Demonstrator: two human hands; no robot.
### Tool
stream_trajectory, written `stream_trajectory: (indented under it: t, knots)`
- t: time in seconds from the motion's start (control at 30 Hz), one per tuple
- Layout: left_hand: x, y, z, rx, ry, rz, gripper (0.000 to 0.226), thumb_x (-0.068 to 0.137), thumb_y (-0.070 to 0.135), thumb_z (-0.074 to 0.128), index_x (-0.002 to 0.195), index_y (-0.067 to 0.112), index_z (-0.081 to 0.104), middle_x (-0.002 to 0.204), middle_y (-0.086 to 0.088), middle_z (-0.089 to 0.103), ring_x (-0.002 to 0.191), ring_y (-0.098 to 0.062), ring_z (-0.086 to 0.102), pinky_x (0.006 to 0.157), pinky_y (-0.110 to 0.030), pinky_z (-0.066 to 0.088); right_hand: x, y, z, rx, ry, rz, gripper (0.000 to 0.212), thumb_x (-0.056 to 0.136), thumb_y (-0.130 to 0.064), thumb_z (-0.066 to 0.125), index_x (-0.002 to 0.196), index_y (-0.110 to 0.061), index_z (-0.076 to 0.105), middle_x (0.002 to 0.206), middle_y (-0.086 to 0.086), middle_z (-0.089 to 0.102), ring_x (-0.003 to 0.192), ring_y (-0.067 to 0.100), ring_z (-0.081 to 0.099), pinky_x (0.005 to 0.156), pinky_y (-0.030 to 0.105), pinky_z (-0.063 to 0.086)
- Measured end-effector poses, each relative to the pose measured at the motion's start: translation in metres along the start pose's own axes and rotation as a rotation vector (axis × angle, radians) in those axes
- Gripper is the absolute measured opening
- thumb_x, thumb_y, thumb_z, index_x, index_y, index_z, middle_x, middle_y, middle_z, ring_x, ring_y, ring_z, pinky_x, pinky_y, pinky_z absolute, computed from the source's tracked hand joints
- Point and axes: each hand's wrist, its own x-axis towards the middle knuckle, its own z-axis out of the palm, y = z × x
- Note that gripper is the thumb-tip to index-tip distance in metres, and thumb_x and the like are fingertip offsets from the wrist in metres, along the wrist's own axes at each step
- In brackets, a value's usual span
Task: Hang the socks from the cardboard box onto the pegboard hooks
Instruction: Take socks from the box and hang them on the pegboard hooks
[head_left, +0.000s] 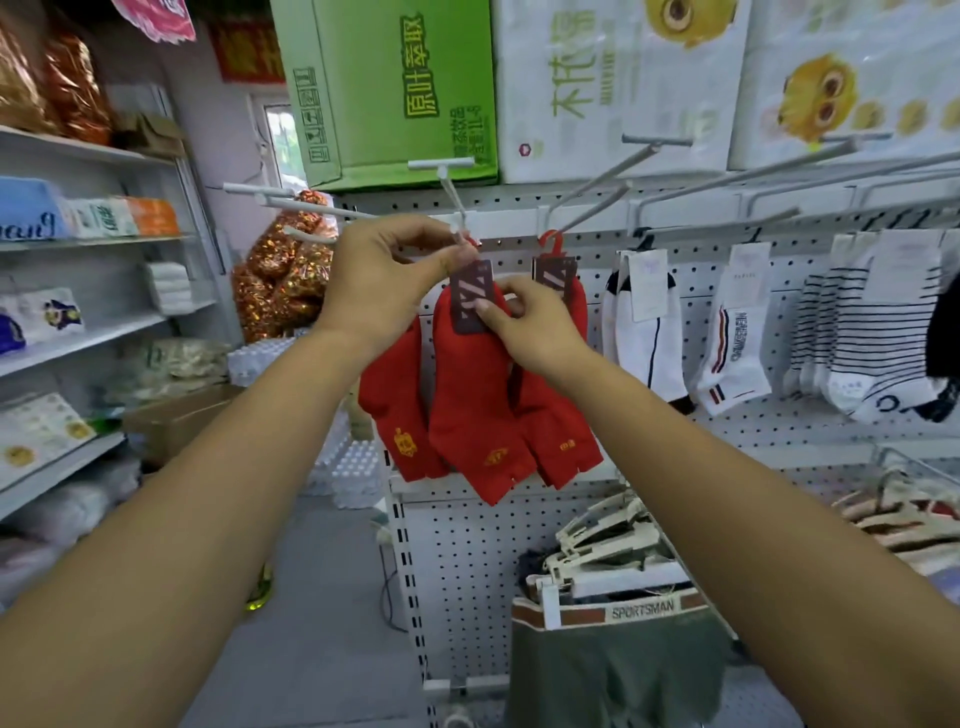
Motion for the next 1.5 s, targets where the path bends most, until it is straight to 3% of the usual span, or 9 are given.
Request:
stream_trajectory:
  t: [0.2, 0.3, 0.43, 0.6, 0.83, 1.1, 1.23, 1.33, 1.5]
  knots:
    - [0.001, -0.008, 0.0, 0.03, 0.007, -0.014, 0.013, 0.085, 0.022, 0.082, 0.096, 0.015, 0.081, 0.092, 0.002, 0.078, 0.078, 0.003, 0.067, 0.079, -0.032, 0.059, 0.0, 0.009, 0.0, 0.083, 0.037, 0.112, 0.032, 0.089, -0.041, 0.072, 0.105, -0.014, 0.065, 0.096, 0.01, 0.073, 0.086, 0.024, 0.073, 0.079, 0.047, 0.061]
    - [0.0, -0.013, 0.0, 0.011, -0.008, -0.042, 0.018, 0.087, 0.027, 0.079, 0.102, 0.017, 0.08, 0.097, 0.006, 0.078, 0.087, -0.004, 0.07, 0.083, -0.038, 0.059, -0.007, 0.015, -0.005, 0.071, 0.045, 0.115, 0.034, 0.09, -0.04, 0.072, 0.109, -0.013, 0.064, 0.1, 0.005, 0.071, 0.091, 0.019, 0.07, 0.083, 0.041, 0.06]
    - [-0.024, -0.012, 0.002, 0.047, -0.021, -0.074, 0.026, 0.092, 0.027, 0.074, 0.117, 0.031, 0.073, 0.105, 0.017, 0.072, 0.096, 0.004, 0.064, 0.084, -0.027, 0.054, -0.031, 0.012, -0.019, 0.004, 0.115, 0.087, 0.031, 0.093, -0.032, 0.071, 0.116, -0.014, 0.061, 0.11, -0.005, 0.065, 0.097, 0.004, 0.062, 0.089, 0.021, 0.051]
    - [-0.08, -0.013, 0.017, 0.072, -0.047, -0.197, 0.034, 0.093, 0.035, 0.072, 0.127, 0.036, 0.068, 0.126, 0.02, 0.066, 0.12, 0.002, 0.057, 0.105, -0.025, 0.046, -0.079, 0.007, -0.047, -0.072, 0.128, 0.05, 0.024, 0.096, -0.033, 0.066, 0.116, -0.022, 0.064, 0.115, -0.011, 0.066, 0.111, 0.003, 0.06, 0.097, 0.023, 0.047]
    - [-0.166, 0.036, 0.056, 0.026, -0.124, -0.209, 0.037, 0.09, 0.04, 0.071, 0.125, 0.029, 0.07, 0.124, 0.024, 0.063, 0.123, 0.006, 0.055, 0.105, -0.013, 0.04, -0.186, 0.003, -0.109, -0.23, 0.11, 0.036, 0.033, 0.099, -0.038, 0.06, 0.129, -0.026, 0.061, 0.122, -0.017, 0.061, 0.115, -0.003, 0.056, 0.096, 0.01, 0.042]
    - [-0.257, 0.148, 0.154, -0.119, -0.336, -0.324, 0.034, 0.091, 0.043, 0.069, 0.123, 0.034, 0.069, 0.128, 0.02, 0.064, 0.123, 0.009, 0.052, 0.1, -0.005, 0.035, -0.357, 0.037, -0.224, -0.263, 0.237, 0.284, 0.031, 0.096, -0.049, 0.059, 0.125, -0.037, 0.061, 0.123, -0.015, 0.062, 0.105, 0.011, 0.062, 0.092, 0.038, 0.053]
    - [-0.314, 0.211, 0.228, -0.189, -0.459, -0.405, 0.039, 0.086, 0.054, 0.064, 0.123, 0.04, 0.067, 0.128, 0.023, 0.06, 0.122, 0.005, 0.049, 0.095, -0.005, 0.03, -0.45, 0.052, -0.299, -0.394, 0.274, 0.388, 0.03, 0.094, -0.049, 0.059, 0.121, -0.037, 0.061, 0.114, -0.023, 0.059, 0.115, 0.004, 0.056, 0.092, 0.023, 0.046]
    - [-0.36, 0.251, 0.287, -0.213, -0.556, -0.424, 0.036, 0.09, 0.048, 0.068, 0.125, 0.037, 0.067, 0.128, 0.016, 0.061, 0.115, 0.004, 0.049, 0.088, 0.001, 0.029, -0.52, 0.061, -0.353, -0.52, 0.316, 0.428, 0.029, 0.094, -0.036, 0.066, 0.12, -0.024, 0.066, 0.111, -0.015, 0.063, 0.111, 0.015, 0.06, 0.094, 0.034, 0.05]
    - [-0.425, 0.321, 0.368, -0.175, -0.708, -0.371, 0.036, 0.088, 0.035, 0.077, 0.121, 0.022, 0.071, 0.108, 0.017, 0.057, 0.11, -0.012, 0.057, 0.093, -0.019, 0.039, -0.631, 0.07, -0.425, -0.576, 0.371, 0.64, 0.038, 0.09, -0.04, 0.063, 0.121, -0.017, 0.067, 0.118, -0.006, 0.066, 0.112, 0.019, 0.062, 0.097, 0.033, 0.048]
